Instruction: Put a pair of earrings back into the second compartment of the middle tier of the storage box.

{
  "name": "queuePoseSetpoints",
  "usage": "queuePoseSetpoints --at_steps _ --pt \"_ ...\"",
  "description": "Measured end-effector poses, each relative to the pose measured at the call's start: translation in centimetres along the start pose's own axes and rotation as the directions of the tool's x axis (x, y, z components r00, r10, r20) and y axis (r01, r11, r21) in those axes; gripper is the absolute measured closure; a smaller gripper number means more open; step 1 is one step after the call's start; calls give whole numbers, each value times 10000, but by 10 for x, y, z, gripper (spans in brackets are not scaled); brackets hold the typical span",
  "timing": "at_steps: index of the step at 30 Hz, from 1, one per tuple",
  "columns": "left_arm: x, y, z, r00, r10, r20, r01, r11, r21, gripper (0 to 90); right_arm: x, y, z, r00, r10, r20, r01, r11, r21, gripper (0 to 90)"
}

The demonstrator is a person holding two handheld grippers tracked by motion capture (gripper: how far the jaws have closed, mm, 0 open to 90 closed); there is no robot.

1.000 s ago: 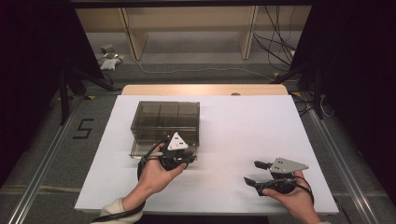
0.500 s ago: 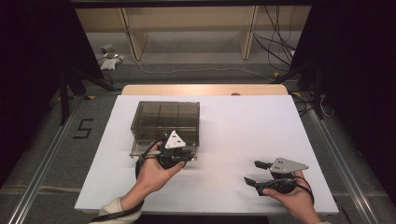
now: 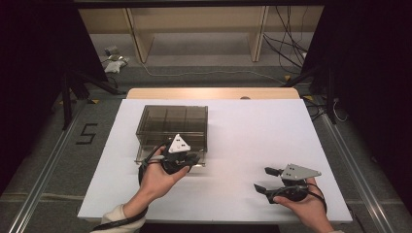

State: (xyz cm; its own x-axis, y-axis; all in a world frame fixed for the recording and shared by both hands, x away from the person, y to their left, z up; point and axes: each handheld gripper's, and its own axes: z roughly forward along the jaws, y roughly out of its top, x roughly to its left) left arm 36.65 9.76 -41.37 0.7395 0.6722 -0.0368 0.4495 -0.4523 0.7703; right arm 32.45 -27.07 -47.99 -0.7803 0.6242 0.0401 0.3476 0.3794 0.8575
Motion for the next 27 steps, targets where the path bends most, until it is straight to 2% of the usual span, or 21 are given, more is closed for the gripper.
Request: queuePoseSetpoints --at_steps 27 --pt "13 1 -8 9993 -234 -301 227 9995 -228 799 0 0 0 10000 -15 3 15 10000 -25 263"
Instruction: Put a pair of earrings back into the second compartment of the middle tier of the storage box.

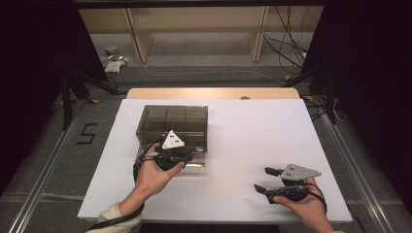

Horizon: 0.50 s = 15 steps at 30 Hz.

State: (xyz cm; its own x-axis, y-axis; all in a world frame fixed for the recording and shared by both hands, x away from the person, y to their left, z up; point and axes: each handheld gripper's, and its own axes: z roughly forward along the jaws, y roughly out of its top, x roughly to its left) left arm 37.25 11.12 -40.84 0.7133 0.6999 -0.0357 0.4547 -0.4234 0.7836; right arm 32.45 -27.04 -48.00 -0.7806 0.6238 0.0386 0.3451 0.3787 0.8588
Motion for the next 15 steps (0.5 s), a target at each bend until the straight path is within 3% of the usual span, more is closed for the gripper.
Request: queuePoseSetpoints --at_steps 15 --pt "10 0 -5 9996 -143 -257 141 9999 -61 800 0 0 0 10000 5 -7 -5 10000 -10 263"
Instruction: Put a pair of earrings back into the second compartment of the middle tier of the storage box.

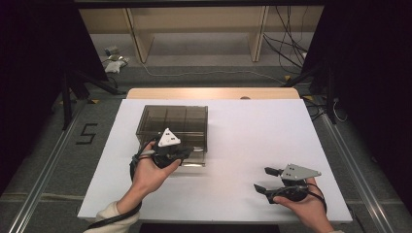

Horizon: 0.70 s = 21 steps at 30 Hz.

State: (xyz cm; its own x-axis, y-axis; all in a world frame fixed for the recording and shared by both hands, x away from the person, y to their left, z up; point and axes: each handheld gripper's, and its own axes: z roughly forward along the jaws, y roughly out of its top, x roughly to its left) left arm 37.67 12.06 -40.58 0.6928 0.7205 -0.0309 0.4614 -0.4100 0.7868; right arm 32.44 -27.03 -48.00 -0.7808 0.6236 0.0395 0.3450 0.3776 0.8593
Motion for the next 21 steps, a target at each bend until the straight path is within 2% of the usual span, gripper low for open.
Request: queuePoseSetpoints --at_steps 21 --pt "11 -2 -2 9994 -211 -271 209 9998 -54 800 0 0 0 10000 -18 0 18 10000 -4 263"
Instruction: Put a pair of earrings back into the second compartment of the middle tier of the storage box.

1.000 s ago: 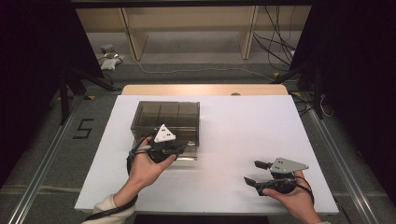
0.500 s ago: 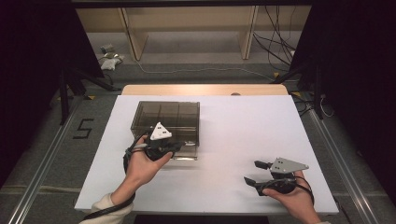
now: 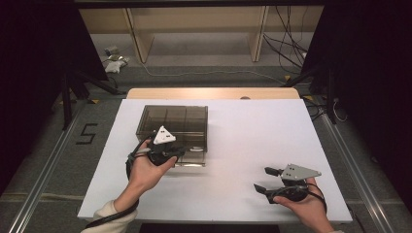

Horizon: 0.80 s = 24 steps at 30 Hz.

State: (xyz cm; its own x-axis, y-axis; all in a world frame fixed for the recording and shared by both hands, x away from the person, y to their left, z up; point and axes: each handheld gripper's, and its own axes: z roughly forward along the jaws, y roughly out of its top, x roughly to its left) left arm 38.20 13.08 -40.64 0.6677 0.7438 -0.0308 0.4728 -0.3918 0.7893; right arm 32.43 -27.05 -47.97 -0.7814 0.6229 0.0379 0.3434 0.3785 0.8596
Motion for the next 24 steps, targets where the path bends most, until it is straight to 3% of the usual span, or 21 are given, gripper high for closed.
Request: queuePoseSetpoints --at_steps 24 --pt "12 -6 -2 9992 -275 -294 277 9996 63 799 0 0 0 10000 24 29 -24 10000 1 262"
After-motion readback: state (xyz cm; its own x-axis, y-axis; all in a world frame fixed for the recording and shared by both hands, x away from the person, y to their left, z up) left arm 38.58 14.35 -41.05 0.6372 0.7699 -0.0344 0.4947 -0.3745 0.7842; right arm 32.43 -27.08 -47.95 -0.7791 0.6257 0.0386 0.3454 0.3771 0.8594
